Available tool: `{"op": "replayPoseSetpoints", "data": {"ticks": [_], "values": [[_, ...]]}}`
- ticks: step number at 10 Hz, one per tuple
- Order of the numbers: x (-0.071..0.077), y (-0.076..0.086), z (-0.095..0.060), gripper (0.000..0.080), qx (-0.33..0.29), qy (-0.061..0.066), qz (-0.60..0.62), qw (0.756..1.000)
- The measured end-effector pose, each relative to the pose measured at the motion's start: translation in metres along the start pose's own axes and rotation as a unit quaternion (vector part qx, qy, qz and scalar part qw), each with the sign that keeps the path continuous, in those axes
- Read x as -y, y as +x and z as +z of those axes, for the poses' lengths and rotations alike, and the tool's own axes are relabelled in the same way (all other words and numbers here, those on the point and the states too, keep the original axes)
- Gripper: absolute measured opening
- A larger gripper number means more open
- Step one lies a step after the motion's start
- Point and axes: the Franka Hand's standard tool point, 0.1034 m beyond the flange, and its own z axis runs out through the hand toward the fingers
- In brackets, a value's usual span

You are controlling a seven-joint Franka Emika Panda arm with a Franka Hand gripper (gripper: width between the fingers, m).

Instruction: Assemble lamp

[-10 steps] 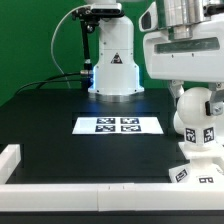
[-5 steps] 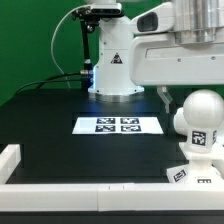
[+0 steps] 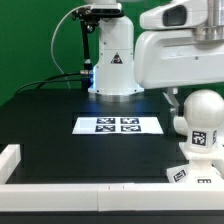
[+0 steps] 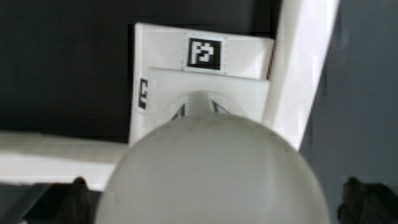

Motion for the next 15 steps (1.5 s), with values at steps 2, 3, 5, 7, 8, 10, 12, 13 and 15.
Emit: {"op": "replayPoseSetpoints", "data": {"ticks": [2, 3, 5, 7, 8, 10, 12, 13, 15], "values": [[-0.001, 0.0013, 0.0023, 0.0698, -0.012, -0.003, -0.019, 1.0], [-0.0013, 0.0013, 0.0024, 0.0568, -0.012, -0.003, -0.018, 1.0], [-0.0011, 0.0014, 0.0024, 0.0574, -0.012, -0.002, 0.044, 0.999], [0.0018, 0.0031, 0.002, 0.0574, -0.018, -0.001, 0.148, 0.989], [0.003, 0.0034, 0.0019, 0.0574, -0.027, -0.002, 0.224, 0.974], [0.0023, 0.0021, 0.0025, 0.0574, -0.027, 0.0, 0.36, 0.933], [-0.0016, 0.0029, 0.003, 0.0574, -0.033, 0.027, 0.508, 0.86], [-0.0029, 0.0028, 0.0031, 0.0576, -0.027, 0.046, 0.568, 0.821], [-0.0031, 0.0026, 0.0031, 0.0576, -0.021, 0.056, 0.609, 0.791]]}}
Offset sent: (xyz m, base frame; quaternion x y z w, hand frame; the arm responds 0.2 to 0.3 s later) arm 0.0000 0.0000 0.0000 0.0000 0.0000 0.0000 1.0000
